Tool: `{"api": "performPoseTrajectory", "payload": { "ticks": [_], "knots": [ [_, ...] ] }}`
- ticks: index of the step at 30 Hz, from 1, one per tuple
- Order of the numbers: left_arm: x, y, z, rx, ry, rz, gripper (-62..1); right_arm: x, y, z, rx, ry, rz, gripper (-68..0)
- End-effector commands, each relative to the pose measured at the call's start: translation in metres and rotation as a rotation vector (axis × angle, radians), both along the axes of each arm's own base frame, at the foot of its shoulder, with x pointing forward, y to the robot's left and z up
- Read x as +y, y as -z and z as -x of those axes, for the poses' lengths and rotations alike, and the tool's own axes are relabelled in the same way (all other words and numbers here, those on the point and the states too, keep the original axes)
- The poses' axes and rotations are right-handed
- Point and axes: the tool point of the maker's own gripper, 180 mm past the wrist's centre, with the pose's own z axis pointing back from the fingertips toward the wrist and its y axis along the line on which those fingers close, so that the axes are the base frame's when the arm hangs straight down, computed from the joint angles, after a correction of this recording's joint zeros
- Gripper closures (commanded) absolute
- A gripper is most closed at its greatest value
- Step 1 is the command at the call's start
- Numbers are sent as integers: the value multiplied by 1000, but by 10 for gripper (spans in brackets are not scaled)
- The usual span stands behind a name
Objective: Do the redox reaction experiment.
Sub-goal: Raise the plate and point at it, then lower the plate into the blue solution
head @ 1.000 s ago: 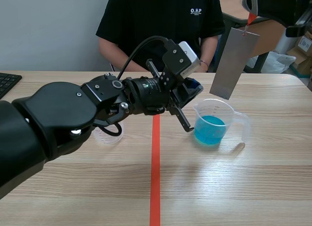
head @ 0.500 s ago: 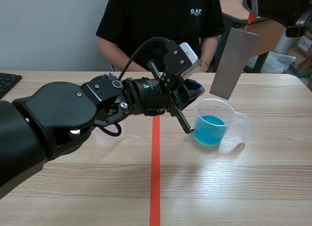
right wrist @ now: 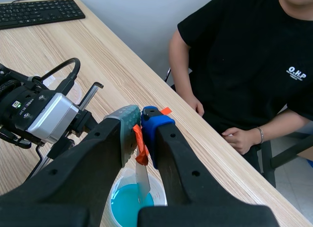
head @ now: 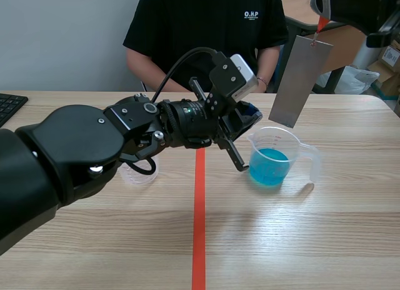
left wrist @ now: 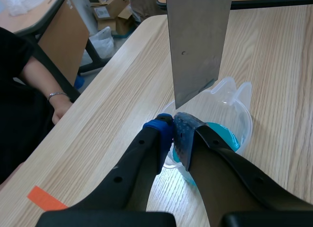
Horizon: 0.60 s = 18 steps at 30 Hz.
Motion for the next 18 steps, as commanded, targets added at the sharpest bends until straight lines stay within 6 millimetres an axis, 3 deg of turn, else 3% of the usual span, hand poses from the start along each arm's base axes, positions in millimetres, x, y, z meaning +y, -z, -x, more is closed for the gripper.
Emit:
{"api": "performPoseTrajectory", "payload": {
  "ticks": [1,5,9,13,18],
  "knots": [
    [-5,-21,-4,-41,6,49,-49,0,-11,1,-35,-10,2,-15],
    [12,-12,-2,-22,15,25,-49,0,-11,1,-35,-10,2,-15],
    [43,-16,1,-16,-7,32,-49,0,-11,1,-35,-10,2,-15],
    [76,-20,18,-20,-13,26,-49,0,-11,1,-35,-10,2,-15],
    [128,-11,48,7,-57,-29,-49,0,-11,1,-35,-10,2,-15]
  ]
}}
